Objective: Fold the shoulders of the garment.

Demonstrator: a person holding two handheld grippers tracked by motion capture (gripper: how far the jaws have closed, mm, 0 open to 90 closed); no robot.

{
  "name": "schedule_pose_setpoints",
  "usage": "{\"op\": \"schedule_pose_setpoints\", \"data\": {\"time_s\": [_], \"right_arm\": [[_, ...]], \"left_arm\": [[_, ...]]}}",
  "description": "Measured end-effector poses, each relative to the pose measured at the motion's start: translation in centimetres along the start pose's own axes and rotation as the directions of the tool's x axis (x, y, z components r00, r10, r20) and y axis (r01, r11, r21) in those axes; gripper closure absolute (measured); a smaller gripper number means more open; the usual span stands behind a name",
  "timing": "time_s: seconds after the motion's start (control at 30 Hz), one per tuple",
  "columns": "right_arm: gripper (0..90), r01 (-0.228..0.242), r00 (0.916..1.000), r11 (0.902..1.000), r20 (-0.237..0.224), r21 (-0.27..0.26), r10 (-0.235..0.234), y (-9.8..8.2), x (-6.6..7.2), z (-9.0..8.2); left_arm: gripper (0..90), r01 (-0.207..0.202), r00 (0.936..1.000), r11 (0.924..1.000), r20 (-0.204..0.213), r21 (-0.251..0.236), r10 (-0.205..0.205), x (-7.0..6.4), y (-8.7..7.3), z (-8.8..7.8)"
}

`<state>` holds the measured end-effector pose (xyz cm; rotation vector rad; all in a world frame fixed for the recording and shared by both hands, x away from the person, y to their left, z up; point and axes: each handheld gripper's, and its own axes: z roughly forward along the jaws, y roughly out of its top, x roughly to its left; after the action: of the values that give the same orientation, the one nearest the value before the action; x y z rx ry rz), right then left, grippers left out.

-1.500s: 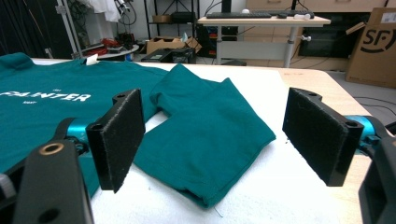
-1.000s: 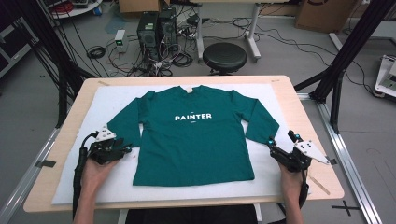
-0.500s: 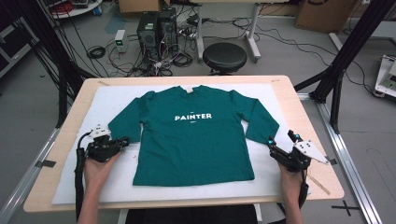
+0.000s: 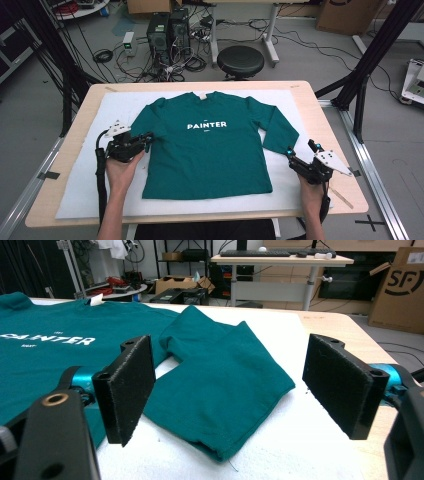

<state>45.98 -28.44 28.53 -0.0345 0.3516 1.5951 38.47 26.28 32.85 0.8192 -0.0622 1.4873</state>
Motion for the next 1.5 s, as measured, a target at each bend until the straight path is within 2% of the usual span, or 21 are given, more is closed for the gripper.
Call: {"op": "schedule_pose_setpoints", "data": {"time_s": [0.17,0.33,0.57,0.73,0.8,0.83,0.97,1.27,1.5], "right_arm": [[21.3,0.0,1.0,1.0,-0.001,0.0,0.0,0.0,0.0,0.0],[21.8,0.002,1.0,1.0,0.0,0.002,-0.002,0.0,0.0,0.0],[21.8,0.0,1.0,1.0,0.0,0.002,0.0,0.0,0.0,0.0],[21.8,0.0,1.0,1.0,0.0,0.003,0.0,0.0,0.0,0.0],[21.8,0.0,1.0,1.0,-0.001,0.003,0.0,0.0,0.0,0.1],[21.8,0.0,1.0,1.0,-0.001,0.003,0.0,0.0,0.0,0.1],[21.8,0.0,1.0,1.0,-0.002,0.002,0.0,0.0,0.0,0.1],[21.7,0.002,1.0,1.0,0.0,0.004,-0.002,0.0,0.0,0.1],[21.7,-0.002,1.0,1.0,0.0,0.006,0.002,0.0,0.0,0.1]], "left_arm": [[86.2,0.014,0.9998,0.9994,0.013,-0.03,-0.013,-1.3,0.7,0.9],[86.2,0.022,0.9991,0.9993,0.037,-0.029,-0.02,-2.3,1.0,2.0],[86.1,0.001,0.9959,1.0,0.091,-0.008,-0.001,-4.5,1.7,4.3],[86.1,-0.009,0.9922,0.9998,0.124,0.015,0.008,-6.4,1.8,6.6],[86.1,-0.01,0.9891,0.9997,0.147,0.024,0.006,-7.6,1.7,7.9],[86.1,-0.01,0.9891,0.9997,0.147,0.024,0.006,-7.6,1.7,7.9],[86.1,-0.025,0.9855,0.9984,0.169,0.051,0.016,-9.1,1.5,9.5],[86.0,-0.041,0.9752,0.9968,0.22,0.069,0.025,-11.7,1.3,12.0],[86.0,-0.047,0.9689,0.996,0.246,0.076,0.027,-13.0,1.5,13.1]]}}
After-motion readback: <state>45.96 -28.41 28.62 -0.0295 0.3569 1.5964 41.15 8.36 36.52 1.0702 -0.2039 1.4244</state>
